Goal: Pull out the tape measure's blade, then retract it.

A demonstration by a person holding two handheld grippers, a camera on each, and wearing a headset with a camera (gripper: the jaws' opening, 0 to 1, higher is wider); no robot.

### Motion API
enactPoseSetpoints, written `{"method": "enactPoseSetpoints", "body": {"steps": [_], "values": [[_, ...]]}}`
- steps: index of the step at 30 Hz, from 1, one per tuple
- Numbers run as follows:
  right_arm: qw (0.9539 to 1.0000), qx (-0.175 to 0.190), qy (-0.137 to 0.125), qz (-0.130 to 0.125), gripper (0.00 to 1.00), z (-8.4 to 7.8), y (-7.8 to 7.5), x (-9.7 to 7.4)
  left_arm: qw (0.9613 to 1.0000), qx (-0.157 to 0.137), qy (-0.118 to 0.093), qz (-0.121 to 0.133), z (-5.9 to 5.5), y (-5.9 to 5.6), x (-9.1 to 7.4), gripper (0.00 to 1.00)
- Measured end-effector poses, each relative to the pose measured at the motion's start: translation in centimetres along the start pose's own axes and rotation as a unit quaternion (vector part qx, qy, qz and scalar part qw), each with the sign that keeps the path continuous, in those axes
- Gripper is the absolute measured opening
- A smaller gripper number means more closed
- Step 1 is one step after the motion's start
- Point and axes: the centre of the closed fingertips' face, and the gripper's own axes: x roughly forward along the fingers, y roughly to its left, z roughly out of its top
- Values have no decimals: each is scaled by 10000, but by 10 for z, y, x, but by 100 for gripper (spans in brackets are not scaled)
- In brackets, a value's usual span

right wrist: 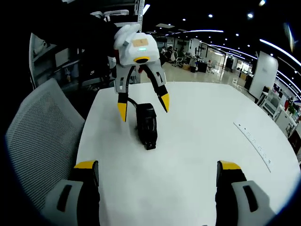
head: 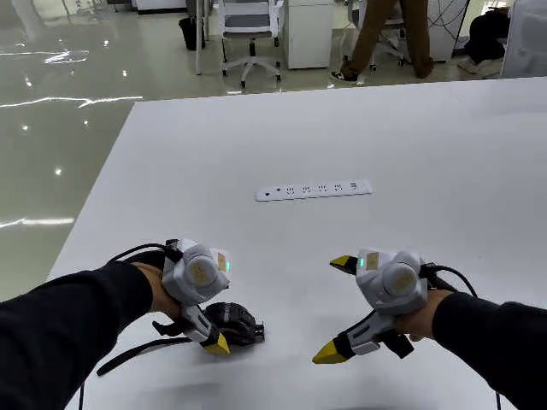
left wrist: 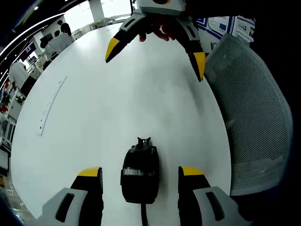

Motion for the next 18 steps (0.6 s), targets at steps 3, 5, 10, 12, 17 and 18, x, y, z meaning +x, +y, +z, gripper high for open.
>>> {"method": "enactPoseSetpoints", "body": {"steps": [3,5,10,12,17,18], "values": [[9999,-106,62,84,100,4,1,14,10000,-51,31,-53,0,-1,5,49],[9997,-89,124,172,99,4,1,25,9998,-62,87,-137,-1,-3,7,43],[9982,-274,165,502,92,8,12,49,9997,-40,233,26,-7,1,9,29],[9980,-287,282,478,79,5,12,57,9997,-10,228,65,-6,-1,11,29],[9966,-464,368,568,70,8,14,70,9998,-106,186,44,-7,1,10,28],[9963,-521,394,562,69,8,13,72,9998,-111,189,36,-6,0,11,28]]}}
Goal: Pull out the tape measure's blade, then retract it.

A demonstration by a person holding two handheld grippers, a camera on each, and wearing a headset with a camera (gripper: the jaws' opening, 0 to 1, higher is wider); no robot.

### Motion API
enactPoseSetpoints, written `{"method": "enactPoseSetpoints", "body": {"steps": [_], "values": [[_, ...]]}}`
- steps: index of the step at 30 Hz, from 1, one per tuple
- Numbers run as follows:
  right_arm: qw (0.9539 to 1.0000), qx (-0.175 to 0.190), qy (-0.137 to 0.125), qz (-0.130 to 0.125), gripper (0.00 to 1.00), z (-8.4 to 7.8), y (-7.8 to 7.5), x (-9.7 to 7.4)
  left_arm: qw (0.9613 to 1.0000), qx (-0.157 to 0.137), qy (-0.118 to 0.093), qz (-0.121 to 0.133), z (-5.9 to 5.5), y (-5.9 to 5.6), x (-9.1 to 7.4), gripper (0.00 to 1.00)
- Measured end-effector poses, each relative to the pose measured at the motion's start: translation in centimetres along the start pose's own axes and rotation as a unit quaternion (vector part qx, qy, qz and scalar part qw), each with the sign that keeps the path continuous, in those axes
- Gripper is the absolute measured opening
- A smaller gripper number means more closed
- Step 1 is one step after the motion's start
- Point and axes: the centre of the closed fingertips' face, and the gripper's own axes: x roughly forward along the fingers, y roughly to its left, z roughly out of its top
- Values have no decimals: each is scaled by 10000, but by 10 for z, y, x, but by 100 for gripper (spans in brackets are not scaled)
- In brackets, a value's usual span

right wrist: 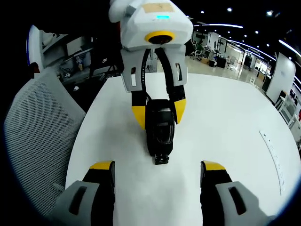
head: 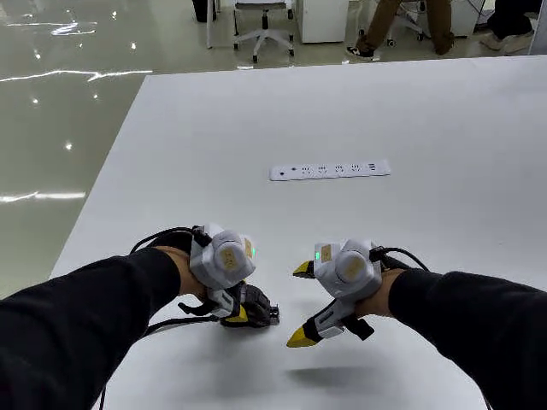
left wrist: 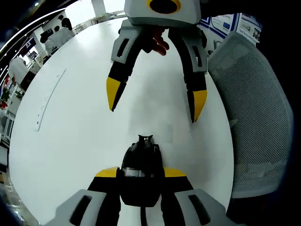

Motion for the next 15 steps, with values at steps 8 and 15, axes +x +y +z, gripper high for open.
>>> {"method": "enactPoseSetpoints", "body": {"steps": [8,15], "values": [[9993,-9,371,-32,52,-18,-8,18,9994,42,256,-223,0,-3,4,29],[9994,-75,344,43,39,-12,-6,28,9997,-46,107,-230,0,-4,3,30]]}}
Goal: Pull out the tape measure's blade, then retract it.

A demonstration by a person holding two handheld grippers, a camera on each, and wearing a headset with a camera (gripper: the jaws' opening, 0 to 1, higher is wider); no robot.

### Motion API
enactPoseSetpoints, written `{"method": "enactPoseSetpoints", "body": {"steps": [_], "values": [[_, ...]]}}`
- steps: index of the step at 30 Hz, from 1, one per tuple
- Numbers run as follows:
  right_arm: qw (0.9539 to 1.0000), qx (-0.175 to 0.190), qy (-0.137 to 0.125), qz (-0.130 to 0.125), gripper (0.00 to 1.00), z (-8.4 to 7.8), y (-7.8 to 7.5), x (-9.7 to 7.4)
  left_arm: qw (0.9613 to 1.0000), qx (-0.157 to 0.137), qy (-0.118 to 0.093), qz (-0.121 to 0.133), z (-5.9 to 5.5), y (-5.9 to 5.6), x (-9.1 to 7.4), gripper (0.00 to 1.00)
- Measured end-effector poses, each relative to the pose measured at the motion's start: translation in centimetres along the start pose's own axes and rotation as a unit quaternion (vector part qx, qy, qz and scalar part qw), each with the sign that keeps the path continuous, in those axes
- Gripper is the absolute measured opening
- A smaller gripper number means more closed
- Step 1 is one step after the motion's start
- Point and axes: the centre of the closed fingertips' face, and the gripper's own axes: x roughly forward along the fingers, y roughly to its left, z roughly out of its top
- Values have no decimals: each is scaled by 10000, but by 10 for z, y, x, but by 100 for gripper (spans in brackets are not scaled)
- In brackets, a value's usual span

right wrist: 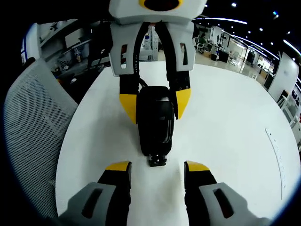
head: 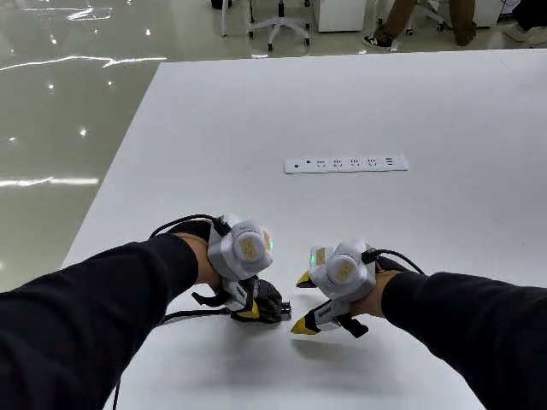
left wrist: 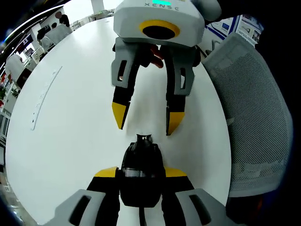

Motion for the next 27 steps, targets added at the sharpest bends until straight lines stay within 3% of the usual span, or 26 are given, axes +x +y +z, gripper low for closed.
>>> {"method": "enactPoseSetpoints", "body": {"steps": [7,11,14,17,21,27], "values": [[9995,-231,192,85,25,-4,4,16,9999,35,86,119,-1,1,3,30],[9992,-344,216,-17,12,-1,-2,19,9999,44,78,95,-1,2,3,31],[9991,-331,252,93,12,0,-3,21,9999,39,36,101,-1,3,4,31],[9990,238,319,181,12,-3,-2,22,9999,52,-11,163,-1,3,5,31],[9995,81,226,196,9,-3,-2,21,9997,23,-112,236,-2,4,4,31],[9991,292,249,193,9,-5,-3,19,9998,-101,-112,133,-4,6,3,32]]}}
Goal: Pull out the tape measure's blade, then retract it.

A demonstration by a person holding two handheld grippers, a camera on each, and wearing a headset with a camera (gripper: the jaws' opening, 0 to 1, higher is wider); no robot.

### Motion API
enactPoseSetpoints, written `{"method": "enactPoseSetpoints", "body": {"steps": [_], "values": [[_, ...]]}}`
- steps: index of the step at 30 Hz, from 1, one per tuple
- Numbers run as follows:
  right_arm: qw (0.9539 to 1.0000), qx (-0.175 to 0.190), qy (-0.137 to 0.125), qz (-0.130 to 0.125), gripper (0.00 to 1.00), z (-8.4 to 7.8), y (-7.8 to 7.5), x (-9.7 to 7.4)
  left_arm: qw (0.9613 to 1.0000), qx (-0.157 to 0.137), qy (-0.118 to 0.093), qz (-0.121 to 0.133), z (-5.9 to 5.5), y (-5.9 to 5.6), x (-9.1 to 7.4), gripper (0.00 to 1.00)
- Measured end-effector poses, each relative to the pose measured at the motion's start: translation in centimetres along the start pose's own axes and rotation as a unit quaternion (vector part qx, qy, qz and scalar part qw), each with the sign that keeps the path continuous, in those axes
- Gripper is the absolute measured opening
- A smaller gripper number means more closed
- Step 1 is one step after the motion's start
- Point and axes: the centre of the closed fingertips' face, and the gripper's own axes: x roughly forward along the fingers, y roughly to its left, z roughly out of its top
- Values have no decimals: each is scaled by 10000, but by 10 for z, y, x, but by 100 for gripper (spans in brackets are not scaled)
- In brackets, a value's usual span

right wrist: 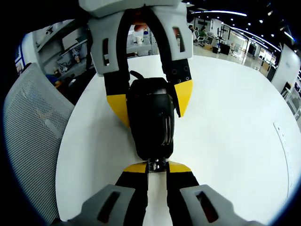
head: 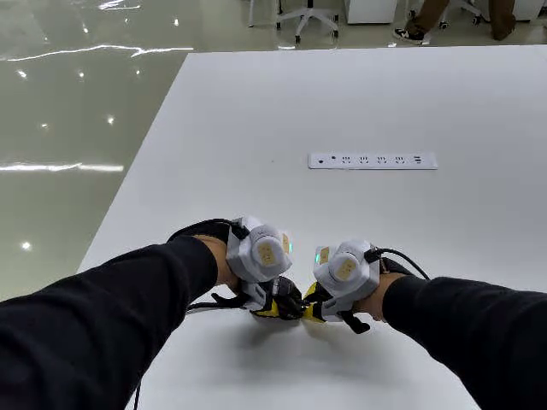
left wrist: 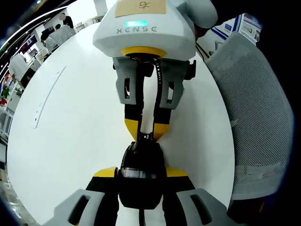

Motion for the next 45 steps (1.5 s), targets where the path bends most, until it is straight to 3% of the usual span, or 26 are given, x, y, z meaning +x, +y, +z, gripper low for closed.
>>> {"method": "enactPoseSetpoints", "body": {"steps": [7,25,45], "values": [[10000,-34,-79,-43,8,-4,0,-2,10000,24,-32,-58,0,0,0,32],[10000,37,34,-59,8,-20,-3,-16,9999,-25,-144,21,1,0,0,32],[9995,93,288,-93,8,-56,-12,-38,9997,-107,-188,59,1,0,2,32]]}}
